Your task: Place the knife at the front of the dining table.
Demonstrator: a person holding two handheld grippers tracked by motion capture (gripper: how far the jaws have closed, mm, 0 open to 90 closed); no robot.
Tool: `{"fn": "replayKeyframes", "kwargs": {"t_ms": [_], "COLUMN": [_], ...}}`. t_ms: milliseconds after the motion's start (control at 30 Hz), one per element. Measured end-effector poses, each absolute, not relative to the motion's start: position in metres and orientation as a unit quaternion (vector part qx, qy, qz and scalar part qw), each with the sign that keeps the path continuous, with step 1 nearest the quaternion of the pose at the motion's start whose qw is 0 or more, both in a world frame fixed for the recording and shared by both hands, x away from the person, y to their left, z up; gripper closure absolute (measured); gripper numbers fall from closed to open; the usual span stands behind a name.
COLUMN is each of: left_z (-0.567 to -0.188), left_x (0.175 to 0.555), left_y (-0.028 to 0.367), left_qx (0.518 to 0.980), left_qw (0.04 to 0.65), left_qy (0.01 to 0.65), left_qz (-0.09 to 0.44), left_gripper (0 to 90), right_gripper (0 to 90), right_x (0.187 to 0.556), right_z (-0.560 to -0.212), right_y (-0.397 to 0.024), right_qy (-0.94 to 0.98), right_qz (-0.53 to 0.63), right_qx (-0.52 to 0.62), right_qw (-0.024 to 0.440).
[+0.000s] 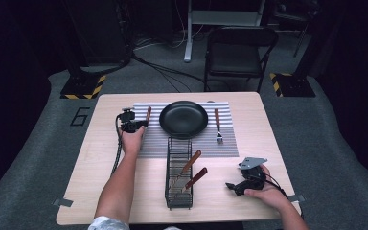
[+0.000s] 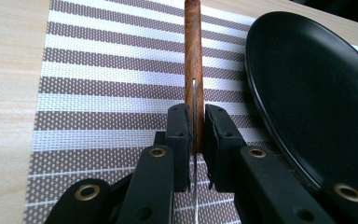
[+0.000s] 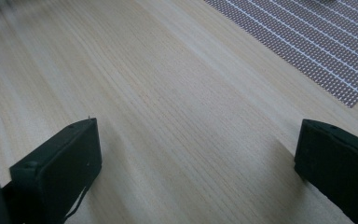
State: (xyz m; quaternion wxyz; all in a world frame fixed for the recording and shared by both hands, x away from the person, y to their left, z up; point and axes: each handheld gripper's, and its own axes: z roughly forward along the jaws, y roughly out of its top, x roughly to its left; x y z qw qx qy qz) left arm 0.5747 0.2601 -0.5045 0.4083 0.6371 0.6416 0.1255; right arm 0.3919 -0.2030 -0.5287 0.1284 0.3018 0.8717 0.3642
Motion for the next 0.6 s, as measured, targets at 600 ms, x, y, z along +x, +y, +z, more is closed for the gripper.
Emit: {"fn": "replayKeyframes", "kwargs": {"t_ms": [600], "left_z": [-0.5129], "left_x": [0.5787], "left_y": [0.2625], "left_qx": [0.609], "left_qw": [0.404], "left_qy": [0.669], "left_qz": [0.131], "left_gripper": [80.7], "right_gripper": [0.0], "right_x": [0.3919], "right_z": [-0.5287], "right_y": [-0.203], "right_qy": [0.872], "right_qz": [0.364], "right_qx": [0.302], "right_qw": [0.128]}}
